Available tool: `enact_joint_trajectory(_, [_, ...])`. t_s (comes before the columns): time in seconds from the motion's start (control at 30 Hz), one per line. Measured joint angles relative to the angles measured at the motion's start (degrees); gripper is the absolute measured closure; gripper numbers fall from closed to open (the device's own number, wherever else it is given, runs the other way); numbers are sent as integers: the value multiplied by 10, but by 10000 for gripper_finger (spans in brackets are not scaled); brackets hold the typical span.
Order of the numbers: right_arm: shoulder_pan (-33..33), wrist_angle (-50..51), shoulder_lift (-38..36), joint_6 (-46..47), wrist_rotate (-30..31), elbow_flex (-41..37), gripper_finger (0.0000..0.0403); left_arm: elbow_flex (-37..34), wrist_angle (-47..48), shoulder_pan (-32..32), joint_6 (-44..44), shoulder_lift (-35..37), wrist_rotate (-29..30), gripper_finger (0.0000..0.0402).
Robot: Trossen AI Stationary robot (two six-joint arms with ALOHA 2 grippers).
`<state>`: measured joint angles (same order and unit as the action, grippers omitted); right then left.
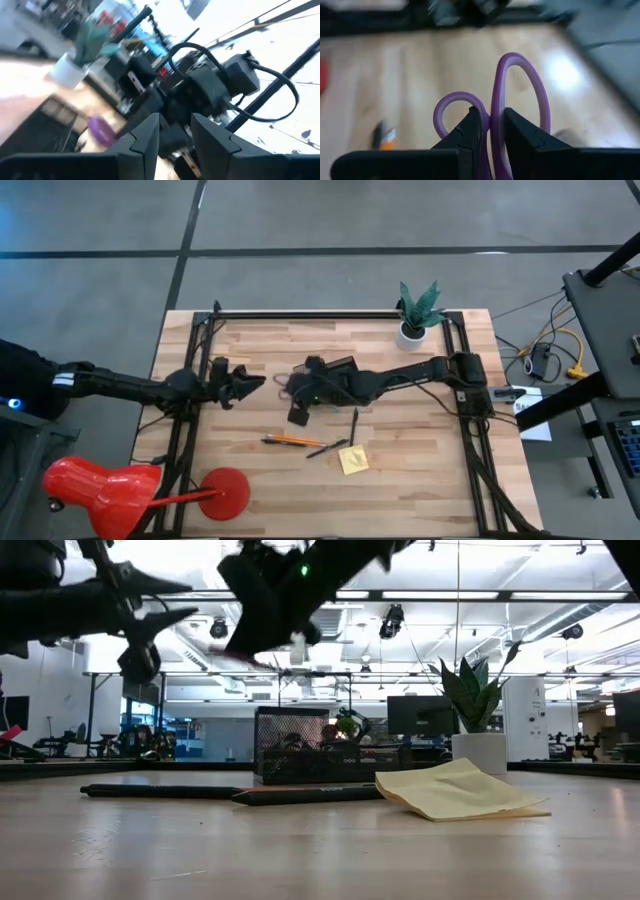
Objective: Pick and place office supplies into organizer
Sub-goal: Put the purple scissors into the black desk organizer
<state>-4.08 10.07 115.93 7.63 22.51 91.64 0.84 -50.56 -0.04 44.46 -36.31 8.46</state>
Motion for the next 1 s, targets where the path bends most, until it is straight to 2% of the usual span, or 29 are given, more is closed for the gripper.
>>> enact_joint_trajectory(0.13, [1, -24, -34, -37, 101, 0, 349, 0, -38, 0, -38, 8, 6, 302])
enact_joint_trajectory(0.23, [8, -89, -45, -81, 151, 0, 349, 0, -53, 0, -62, 12, 10, 302])
enact_joint_trajectory(0.37, [27, -205, -49, -116, 156, 0, 349, 0, -62, 0, -63, 16, 11, 302])
enact_joint_trajectory(0.6, [59, -311, -27, -122, 147, -12, 349, 0, -97, 0, -62, 25, 10, 302])
enact_joint_trajectory(0.8, [73, -495, 15, -124, 150, -43, 349, 0, -114, 0, -62, 36, 11, 302])
enact_joint_trajectory(1.0, [71, -571, 54, -121, 160, -81, 349, -1, -114, 0, -64, 58, 11, 302])
